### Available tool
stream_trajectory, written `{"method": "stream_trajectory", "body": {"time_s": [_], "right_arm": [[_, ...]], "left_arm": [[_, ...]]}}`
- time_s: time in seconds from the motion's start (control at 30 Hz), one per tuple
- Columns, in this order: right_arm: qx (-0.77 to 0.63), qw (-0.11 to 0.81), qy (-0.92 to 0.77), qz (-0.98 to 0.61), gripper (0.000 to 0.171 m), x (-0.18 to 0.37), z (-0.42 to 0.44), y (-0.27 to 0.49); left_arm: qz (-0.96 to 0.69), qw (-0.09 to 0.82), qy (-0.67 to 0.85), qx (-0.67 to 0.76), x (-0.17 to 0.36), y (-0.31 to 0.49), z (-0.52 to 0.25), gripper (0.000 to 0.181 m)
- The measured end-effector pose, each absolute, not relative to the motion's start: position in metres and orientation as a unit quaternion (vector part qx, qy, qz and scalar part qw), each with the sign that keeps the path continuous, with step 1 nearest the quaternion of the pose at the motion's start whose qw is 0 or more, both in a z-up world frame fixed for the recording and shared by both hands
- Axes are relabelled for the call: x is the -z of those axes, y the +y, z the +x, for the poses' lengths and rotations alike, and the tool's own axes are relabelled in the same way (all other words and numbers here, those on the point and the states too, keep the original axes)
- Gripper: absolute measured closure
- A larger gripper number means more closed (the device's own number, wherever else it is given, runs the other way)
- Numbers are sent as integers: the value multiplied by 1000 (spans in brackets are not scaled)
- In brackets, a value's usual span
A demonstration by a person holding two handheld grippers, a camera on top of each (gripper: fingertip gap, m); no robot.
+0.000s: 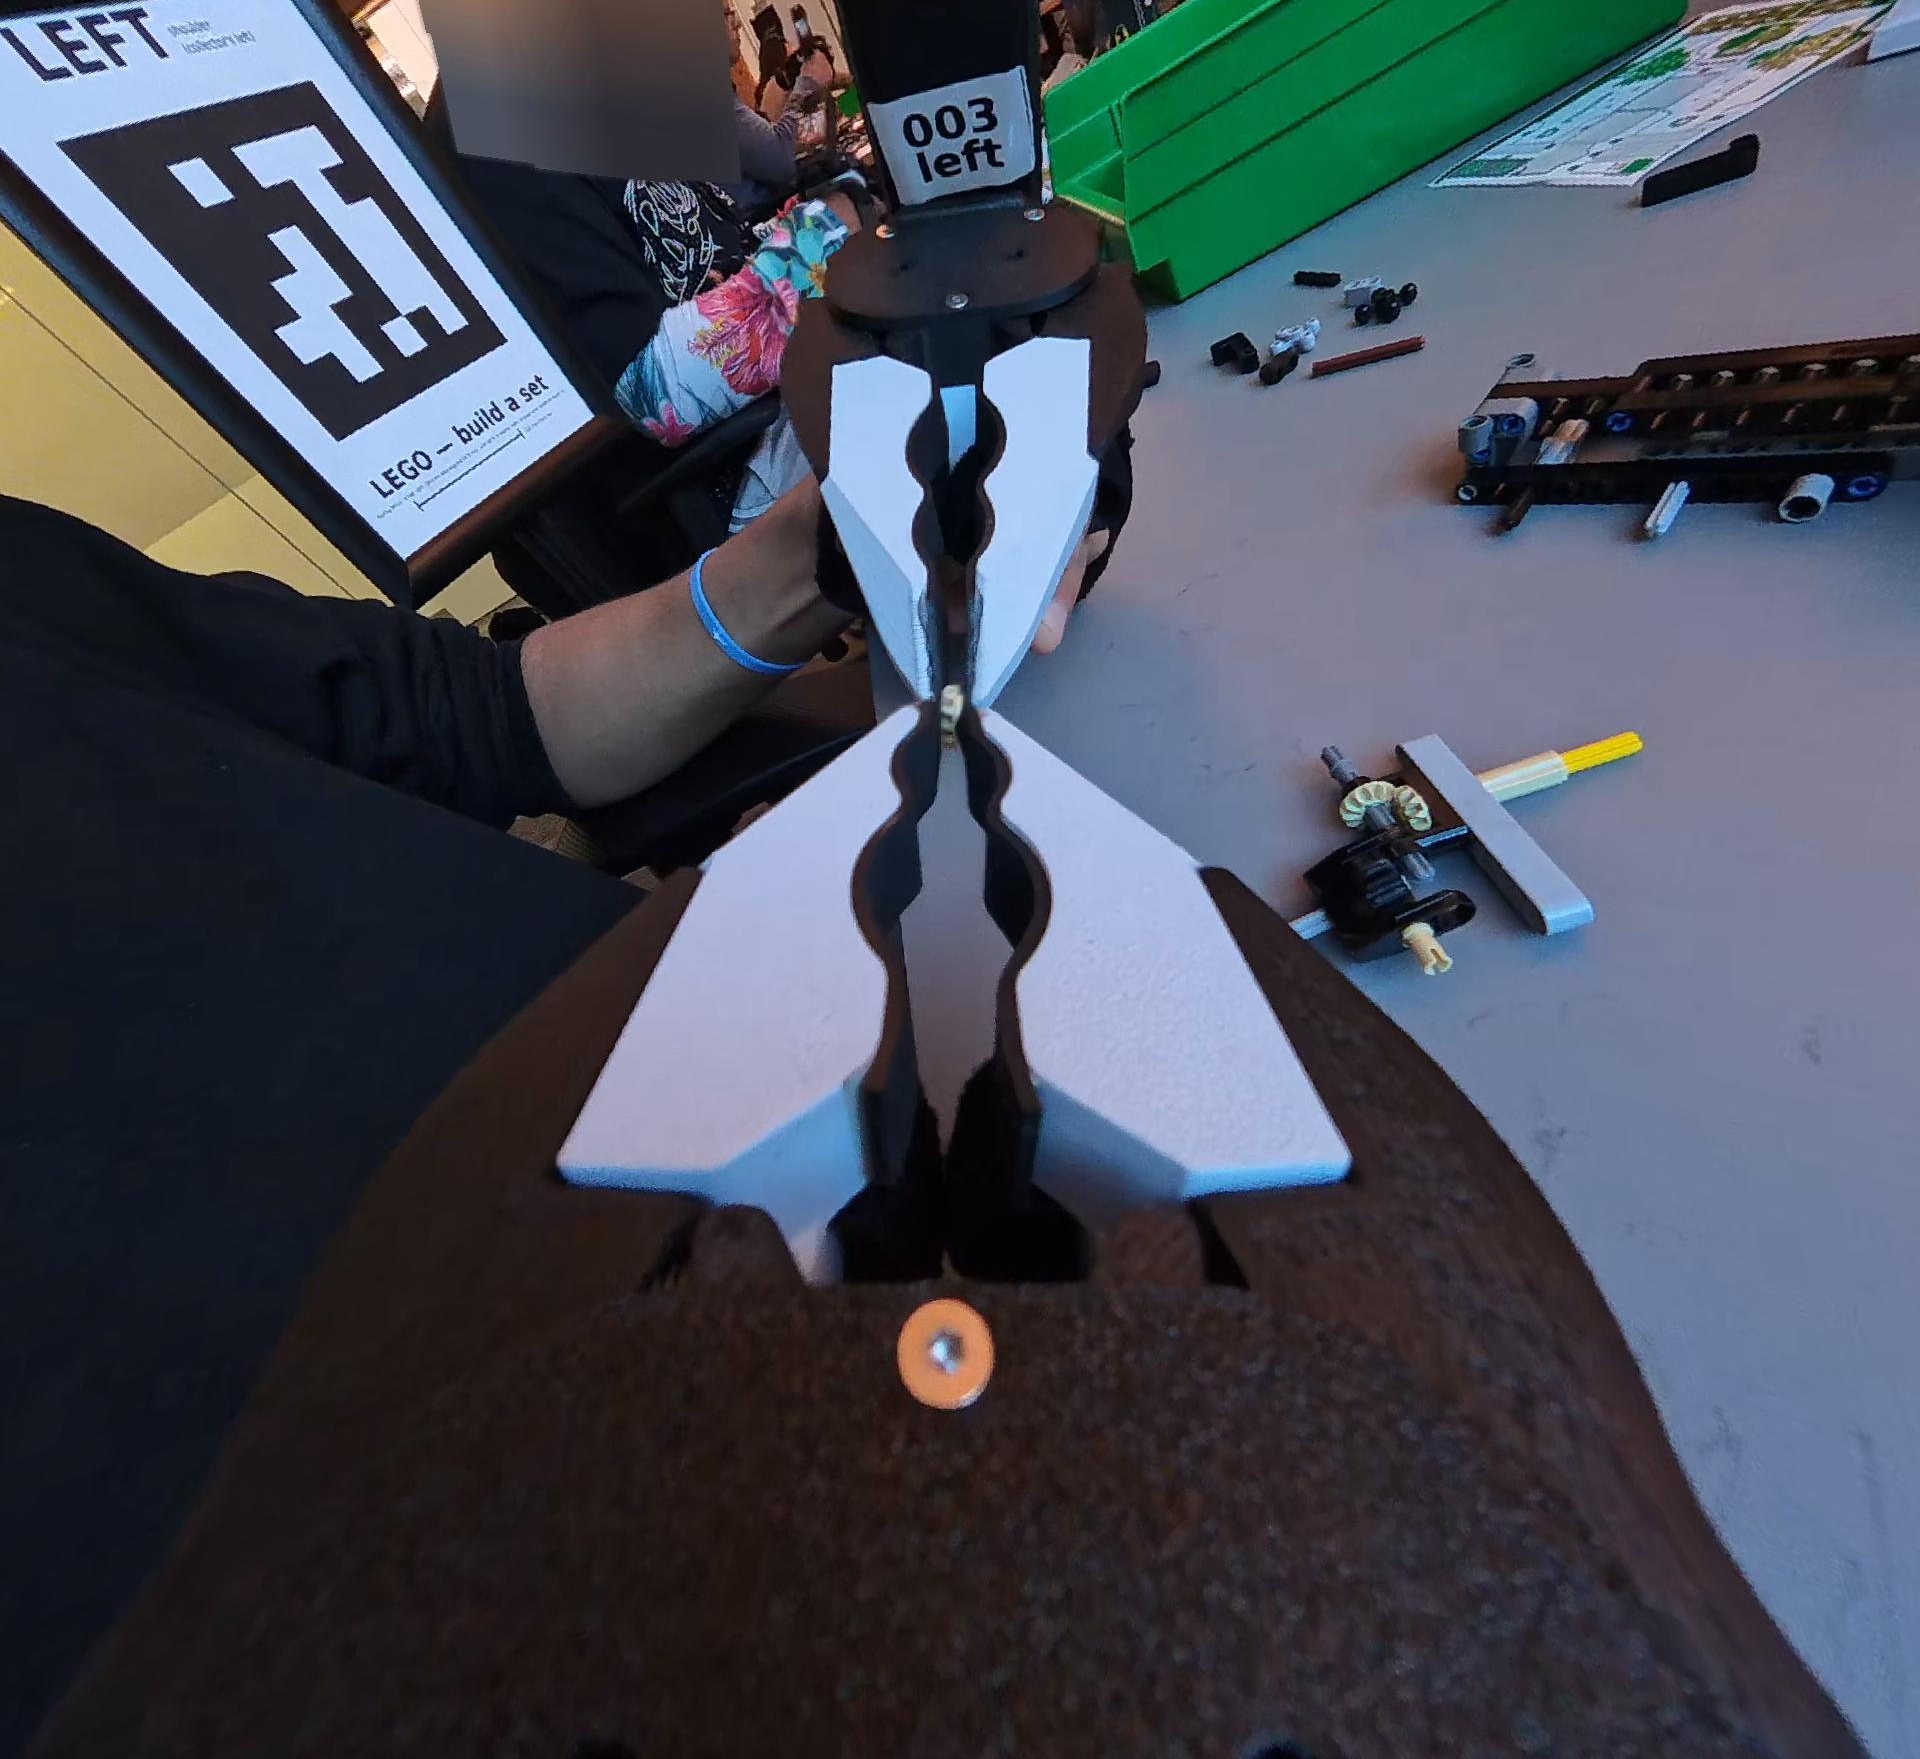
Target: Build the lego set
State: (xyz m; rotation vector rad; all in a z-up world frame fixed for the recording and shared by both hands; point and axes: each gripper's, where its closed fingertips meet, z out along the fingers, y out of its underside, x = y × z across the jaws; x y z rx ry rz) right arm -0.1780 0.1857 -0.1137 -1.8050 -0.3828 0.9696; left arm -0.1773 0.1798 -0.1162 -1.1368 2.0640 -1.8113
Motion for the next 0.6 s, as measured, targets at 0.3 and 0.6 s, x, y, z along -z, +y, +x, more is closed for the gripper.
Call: {"method": "stream_trajectory", "body": {"time_s": [0.3, 0.6], "right_arm": [[-405, 503, -152, -748, 170, 114, -176, 187], [-284, 496, -3, -821, 171, 143, -129, 209]], "left_arm": [[-388, 85, 686, 610, 116, 182, -175, 180], [-464, 178, 700, 513, 140, 221, -160, 168]]}}
